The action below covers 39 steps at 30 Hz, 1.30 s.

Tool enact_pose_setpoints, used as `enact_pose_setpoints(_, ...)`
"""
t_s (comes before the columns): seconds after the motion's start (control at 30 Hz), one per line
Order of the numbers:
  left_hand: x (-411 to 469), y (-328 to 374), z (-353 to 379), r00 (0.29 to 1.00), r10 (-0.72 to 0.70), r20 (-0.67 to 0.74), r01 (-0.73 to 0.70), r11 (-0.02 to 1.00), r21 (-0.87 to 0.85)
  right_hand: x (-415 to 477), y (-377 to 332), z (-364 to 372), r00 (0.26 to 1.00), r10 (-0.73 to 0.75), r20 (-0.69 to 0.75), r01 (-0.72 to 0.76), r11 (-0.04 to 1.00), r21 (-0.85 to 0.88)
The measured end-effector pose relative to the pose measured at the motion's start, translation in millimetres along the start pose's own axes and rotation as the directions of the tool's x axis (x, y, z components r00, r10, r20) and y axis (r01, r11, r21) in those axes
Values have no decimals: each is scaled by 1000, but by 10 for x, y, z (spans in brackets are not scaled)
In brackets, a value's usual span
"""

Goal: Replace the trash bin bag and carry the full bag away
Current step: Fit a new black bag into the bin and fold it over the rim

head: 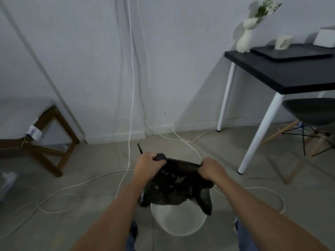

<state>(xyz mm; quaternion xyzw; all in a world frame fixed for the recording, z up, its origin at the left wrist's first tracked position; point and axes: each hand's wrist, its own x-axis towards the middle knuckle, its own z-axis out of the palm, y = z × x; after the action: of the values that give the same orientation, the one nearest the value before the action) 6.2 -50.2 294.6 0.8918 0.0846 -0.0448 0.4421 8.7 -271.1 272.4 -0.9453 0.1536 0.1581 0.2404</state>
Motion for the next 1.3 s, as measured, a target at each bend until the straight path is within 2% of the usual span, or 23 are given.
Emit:
enact_pose_setpoints(0.03,0,-16,3,1000,-4,-5,4,999,43,32,20,-19,999,36,9,-37,994,100)
enact_pose_setpoints(0.07,-10,-16,15,1000,-6,-17,7,996,87,60,32,-29,997,63,46,-74,959,273)
enact_pose_setpoints(0.1,-18,-15,27,999,-17,-39,22,991,130,67,36,-34,989,88,116,-134,852,506)
enact_pose_setpoints(0.13,-25,-15,35,998,-38,-60,47,986,160,63,42,-41,975,105,194,-212,691,691)
enact_pose_setpoints(0.17,-28,-21,41,996,-59,-68,71,982,177,52,59,-53,961,105,256,-272,527,805)
enact_pose_setpoints(0.2,-22,-44,52,994,-85,-69,96,980,176,41,87,-65,950,81,301,-308,395,865)
enact_pose_setpoints(0.23,-11,-74,56,991,-115,-67,124,980,156,17,119,-83,939,43,341,-337,312,888)
enact_pose_setpoints(0.27,-7,-93,55,987,-141,-72,147,984,99,-6,158,-99,928,2,372,-358,281,891)
enact_pose_setpoints(0.33,38,-181,59,980,-189,-54,187,981,-54,-46,253,-131,896,-102,432,-384,310,870)
enact_pose_setpoints(0.43,107,-312,51,978,-207,28,208,957,-204,-54,399,-144,871,-183,456,-336,454,825)
enact_pose_setpoints(0.57,66,-407,62,988,-149,45,152,984,-88,-21,488,-90,944,-71,322,-190,680,708)
enact_pose_setpoints(0.67,66,-481,104,989,-133,63,135,990,-28,120,531,16,974,-45,223,-107,773,625)
enact_pose_setpoints(0.77,159,-650,220,980,-158,117,157,987,19,278,599,165,977,-136,166,14,811,584)
enact_pose_setpoints(0.87,288,-826,339,945,-211,250,204,978,51,439,671,293,966,-231,112,130,816,563)
enact_pose_setpoints(0.97,385,-965,396,905,-199,376,203,979,29,575,715,343,937,-312,156,192,835,516)
enact_pose_setpoints(1.07,464,-1095,457,875,-179,449,243,966,-89,793,780,452,881,-383,276,284,897,338)
enact_pose_setpoints(1.13,517,-1157,502,856,-157,493,257,956,-142,948,825,561,854,-378,358,329,925,191)
enact_pose_setpoints(1.23,634,-1304,564,825,-138,548,305,925,-226,1112,850,733,886,-274,374,284,958,31)
enact_pose_setpoints(1.3,690,-1401,603,792,-154,590,363,897,-253,1188,854,841,902,-219,373,241,971,-12)
